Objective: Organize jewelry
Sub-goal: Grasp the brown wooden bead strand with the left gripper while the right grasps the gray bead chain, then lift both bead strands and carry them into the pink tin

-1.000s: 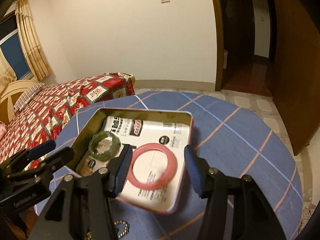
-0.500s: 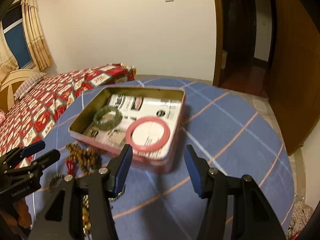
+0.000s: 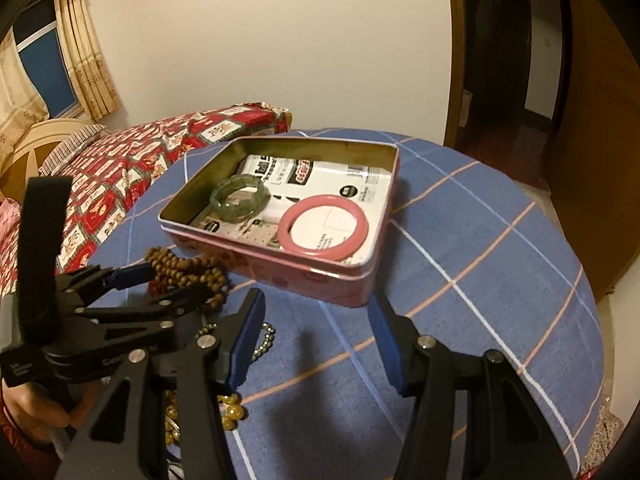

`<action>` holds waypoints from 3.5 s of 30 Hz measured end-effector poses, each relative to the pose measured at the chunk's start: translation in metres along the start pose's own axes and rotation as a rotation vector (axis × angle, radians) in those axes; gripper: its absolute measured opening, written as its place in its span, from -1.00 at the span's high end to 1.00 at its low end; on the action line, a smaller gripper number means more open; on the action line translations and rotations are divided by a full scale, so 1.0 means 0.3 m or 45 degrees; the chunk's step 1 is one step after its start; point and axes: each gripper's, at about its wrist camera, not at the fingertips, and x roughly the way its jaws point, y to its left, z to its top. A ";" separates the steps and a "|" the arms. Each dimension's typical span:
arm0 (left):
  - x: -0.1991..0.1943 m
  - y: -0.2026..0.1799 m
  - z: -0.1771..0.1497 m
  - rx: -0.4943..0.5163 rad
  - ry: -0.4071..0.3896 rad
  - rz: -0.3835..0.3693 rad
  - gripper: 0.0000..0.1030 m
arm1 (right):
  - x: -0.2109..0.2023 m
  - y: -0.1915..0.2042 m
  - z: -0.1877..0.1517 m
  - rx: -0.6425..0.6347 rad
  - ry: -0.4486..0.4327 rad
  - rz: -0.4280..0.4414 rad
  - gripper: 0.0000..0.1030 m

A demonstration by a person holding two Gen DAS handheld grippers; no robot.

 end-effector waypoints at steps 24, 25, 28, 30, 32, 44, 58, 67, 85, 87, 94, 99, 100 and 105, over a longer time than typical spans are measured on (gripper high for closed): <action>-0.367 0.094 -0.023 -0.097 -0.420 -0.100 0.14 | 0.045 0.138 -0.065 -0.114 0.135 0.189 0.01; -0.388 0.098 -0.021 -0.100 -0.442 -0.078 0.14 | 0.053 0.164 -0.067 -0.149 0.139 0.188 0.01; -0.418 0.107 -0.019 -0.106 -0.470 -0.030 0.14 | 0.094 0.216 -0.080 -0.229 0.175 0.151 0.01; -0.426 0.117 -0.025 -0.117 -0.473 -0.034 0.14 | 0.107 0.238 -0.082 -0.281 0.157 0.093 0.00; -0.422 0.122 -0.027 -0.127 -0.468 -0.036 0.14 | 0.113 0.260 -0.089 -0.351 0.171 0.057 -0.02; -0.425 0.129 -0.050 -0.141 -0.453 -0.054 0.14 | 0.083 0.165 -0.070 -0.277 0.207 0.120 0.78; -0.408 0.103 -0.051 -0.129 -0.436 -0.088 0.14 | -0.108 0.079 0.069 -0.082 -0.028 0.255 0.84; -0.380 0.070 -0.043 -0.103 -0.421 -0.123 0.14 | -0.166 0.026 0.132 -0.043 -0.129 0.235 0.84; -0.249 -0.026 0.175 0.010 -0.424 -0.156 0.14 | -0.096 -0.040 0.362 -0.007 -0.264 0.182 0.84; -0.212 -0.038 0.203 0.024 -0.414 -0.149 0.14 | -0.050 -0.055 0.382 0.014 -0.248 0.172 0.84; -0.075 -0.079 0.284 0.059 -0.344 -0.142 0.14 | 0.089 -0.106 0.414 0.078 -0.178 0.155 0.84; 0.021 -0.092 0.309 0.070 -0.279 -0.135 0.14 | 0.167 -0.136 0.410 0.105 -0.129 0.150 0.84; 0.039 -0.095 0.310 0.072 -0.265 -0.130 0.14 | 0.184 -0.142 0.407 0.112 -0.117 0.147 0.84; 0.106 -0.098 0.315 0.073 -0.212 -0.109 0.14 | 0.243 -0.158 0.391 0.110 -0.083 0.126 0.84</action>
